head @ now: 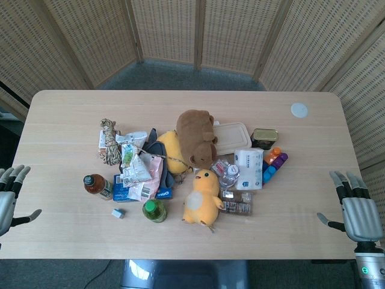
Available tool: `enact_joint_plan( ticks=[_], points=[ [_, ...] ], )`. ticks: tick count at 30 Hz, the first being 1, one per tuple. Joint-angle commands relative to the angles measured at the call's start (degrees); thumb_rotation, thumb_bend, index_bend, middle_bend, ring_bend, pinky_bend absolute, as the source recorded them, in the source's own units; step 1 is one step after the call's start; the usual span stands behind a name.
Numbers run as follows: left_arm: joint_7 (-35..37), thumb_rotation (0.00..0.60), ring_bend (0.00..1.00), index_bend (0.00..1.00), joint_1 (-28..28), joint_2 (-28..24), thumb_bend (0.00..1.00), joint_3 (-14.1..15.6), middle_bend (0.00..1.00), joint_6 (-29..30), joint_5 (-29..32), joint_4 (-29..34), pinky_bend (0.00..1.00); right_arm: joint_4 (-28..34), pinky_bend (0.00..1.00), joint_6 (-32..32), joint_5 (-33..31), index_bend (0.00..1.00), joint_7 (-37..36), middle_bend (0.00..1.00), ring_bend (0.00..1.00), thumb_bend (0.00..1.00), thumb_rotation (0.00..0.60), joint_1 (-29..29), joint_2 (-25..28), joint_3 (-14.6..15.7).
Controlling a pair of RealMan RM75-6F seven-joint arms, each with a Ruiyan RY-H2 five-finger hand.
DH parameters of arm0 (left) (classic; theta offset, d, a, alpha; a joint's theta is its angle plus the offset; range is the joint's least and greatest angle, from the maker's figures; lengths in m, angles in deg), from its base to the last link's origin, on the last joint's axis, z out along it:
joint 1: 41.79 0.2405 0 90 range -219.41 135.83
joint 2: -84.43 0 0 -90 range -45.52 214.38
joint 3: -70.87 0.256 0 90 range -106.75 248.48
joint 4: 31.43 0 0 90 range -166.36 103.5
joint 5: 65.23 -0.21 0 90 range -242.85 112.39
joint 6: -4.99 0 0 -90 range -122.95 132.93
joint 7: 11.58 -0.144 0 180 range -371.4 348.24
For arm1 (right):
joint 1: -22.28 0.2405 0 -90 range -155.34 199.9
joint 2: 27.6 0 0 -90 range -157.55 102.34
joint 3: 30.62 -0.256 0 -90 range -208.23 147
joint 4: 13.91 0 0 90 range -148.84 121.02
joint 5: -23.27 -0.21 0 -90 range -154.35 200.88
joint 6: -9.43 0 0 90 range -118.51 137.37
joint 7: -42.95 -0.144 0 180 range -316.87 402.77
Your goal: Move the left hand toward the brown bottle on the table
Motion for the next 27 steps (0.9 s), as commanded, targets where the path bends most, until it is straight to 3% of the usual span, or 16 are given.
enact_joint_plan(
  ticks=[1, 6, 12, 19, 27],
  points=[
    [0.1, 0.573, 0.00, 0.00, -0.1, 0.2, 0.00, 0.0, 0.00, -0.2, 0.1, -0.3, 0.00, -0.1, 0.00, 0.1, 0.1, 0.00, 0.3, 0.00, 0.00, 0.00, 0.529, 0.1, -0.2, 0.1],
    [1.2, 0.573, 0.00, 0.00, -0.3, 0.6, 0.00, -0.2, 0.00, -0.8, 0.7, -1.6, 0.00, -0.4, 0.00, 0.4, 0.1, 0.00, 0.1, 0.00, 0.00, 0.00, 0.528, 0.1, -0.2, 0.2],
    [10.4, 0.570, 0.00, 0.00, -2.4, 2.5, 0.00, 0.1, 0.00, -4.4, -1.8, -5.2, 0.00, -0.1, 0.00, 0.1, -0.2, 0.00, -0.3, 0.00, 0.00, 0.00, 0.529, 0.1, 0.0, -0.2],
    [25.4, 0.568, 0.00, 0.00, -6.2, 10.7, 0.00, -0.3, 0.00, -10.0, -3.1, -12.0, 0.00, 0.4, 0.00, 0.3, -0.2, 0.00, -0.8, 0.00, 0.00, 0.00, 0.527, 0.1, 0.4, -0.1],
    [29.9, 0.567, 0.00, 0.00, -9.0, 21.5, 0.00, -1.5, 0.00, -8.9, -5.6, -20.6, 0.00, 0.5, 0.00, 0.4, 0.3, 0.00, -0.8, 0.00, 0.00, 0.00, 0.533, 0.1, 0.4, 0.4]
  ],
)
